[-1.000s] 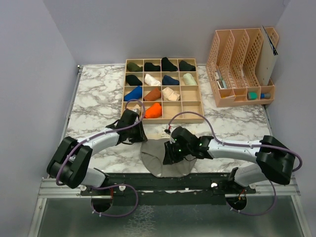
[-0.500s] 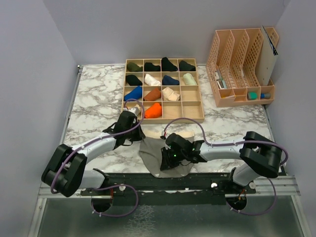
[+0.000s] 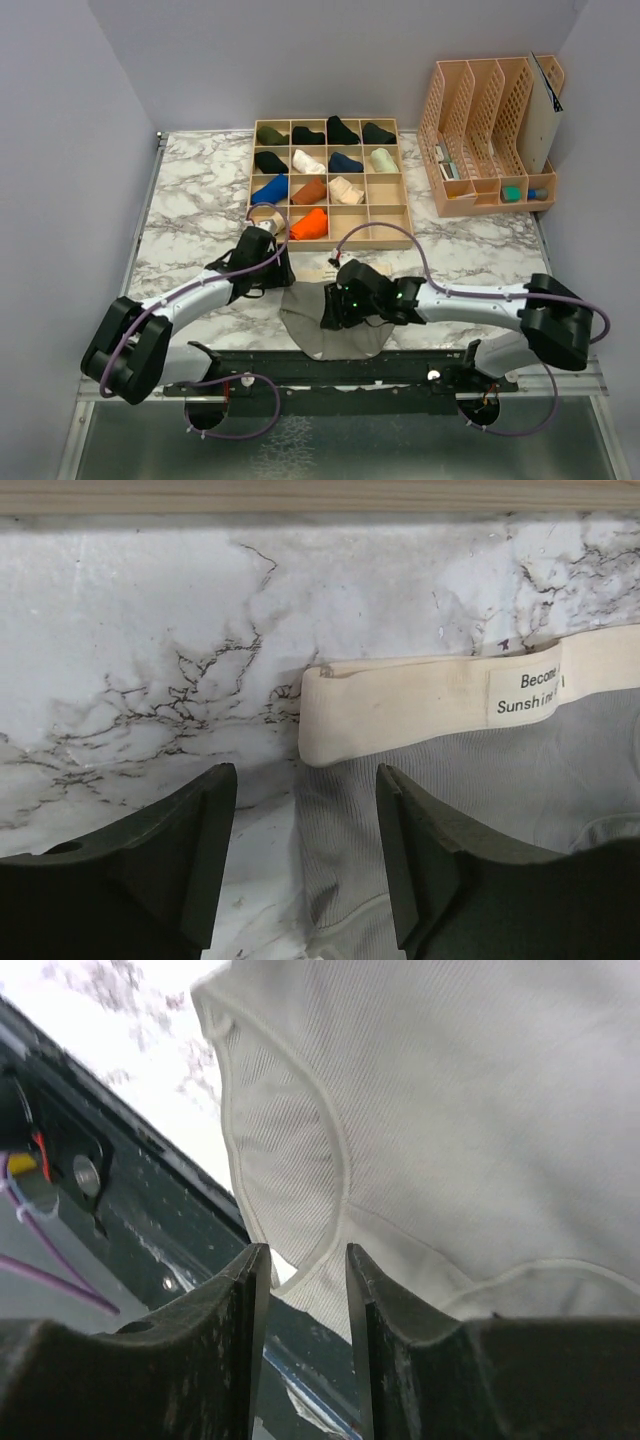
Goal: Roll the underwear
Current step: Flatten out the underwear at the center of the board, then fold the underwear at the center of the board.
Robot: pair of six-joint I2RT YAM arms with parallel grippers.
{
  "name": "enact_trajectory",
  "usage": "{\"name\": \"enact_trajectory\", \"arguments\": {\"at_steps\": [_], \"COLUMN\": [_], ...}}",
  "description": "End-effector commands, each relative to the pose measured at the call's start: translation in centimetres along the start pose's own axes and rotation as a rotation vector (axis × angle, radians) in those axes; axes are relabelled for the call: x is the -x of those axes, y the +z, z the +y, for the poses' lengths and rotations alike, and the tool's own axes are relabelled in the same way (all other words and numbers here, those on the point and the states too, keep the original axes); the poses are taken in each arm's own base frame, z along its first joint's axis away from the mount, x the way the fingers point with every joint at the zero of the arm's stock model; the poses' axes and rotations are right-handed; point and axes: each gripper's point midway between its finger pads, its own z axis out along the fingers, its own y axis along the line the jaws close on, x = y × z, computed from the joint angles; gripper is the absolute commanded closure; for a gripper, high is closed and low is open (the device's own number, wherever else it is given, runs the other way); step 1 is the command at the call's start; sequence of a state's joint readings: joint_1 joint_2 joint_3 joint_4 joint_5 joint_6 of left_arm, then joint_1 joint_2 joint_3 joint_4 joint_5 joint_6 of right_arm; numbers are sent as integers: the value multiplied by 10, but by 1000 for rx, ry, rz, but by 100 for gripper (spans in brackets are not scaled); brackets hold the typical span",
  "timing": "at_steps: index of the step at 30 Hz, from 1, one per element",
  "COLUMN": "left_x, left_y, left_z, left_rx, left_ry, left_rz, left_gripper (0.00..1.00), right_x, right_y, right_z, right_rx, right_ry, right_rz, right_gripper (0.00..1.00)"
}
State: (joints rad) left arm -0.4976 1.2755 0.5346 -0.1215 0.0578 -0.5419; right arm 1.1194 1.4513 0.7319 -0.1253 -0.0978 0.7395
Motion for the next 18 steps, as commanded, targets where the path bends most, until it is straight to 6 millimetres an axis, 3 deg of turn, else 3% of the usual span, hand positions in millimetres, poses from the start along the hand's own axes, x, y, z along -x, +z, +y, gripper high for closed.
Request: {"name": "enact_trajectory", "arguments": {"at_steps": [1,4,8,14,18], "left_x": [26,31,12,-29,-50], "left_y": [-26,-44,-61,-49,-41], "left_z": [-11,-38,-74,-68,-58], "left_rx": [-4,-152,-380,-388,-345], "left_ry": [-73,-72,-46,-55,-69], "left_rz": [-87,-109,-43,72,114], "left_gripper": [36,35,36,41,42], "right_x": [38,45,47,68,68], "right_y": [-39,-65,-80,-73,-65], "right_z": [-50,-101,-140,-145,-172], "right_rx": [-286,-434,-424,-374,-497], "right_ry": [29,138,202,179,215], "right_rz": [-170,-217,-245,-231,-197], "right_gripper": [60,63,63,63,64]}}
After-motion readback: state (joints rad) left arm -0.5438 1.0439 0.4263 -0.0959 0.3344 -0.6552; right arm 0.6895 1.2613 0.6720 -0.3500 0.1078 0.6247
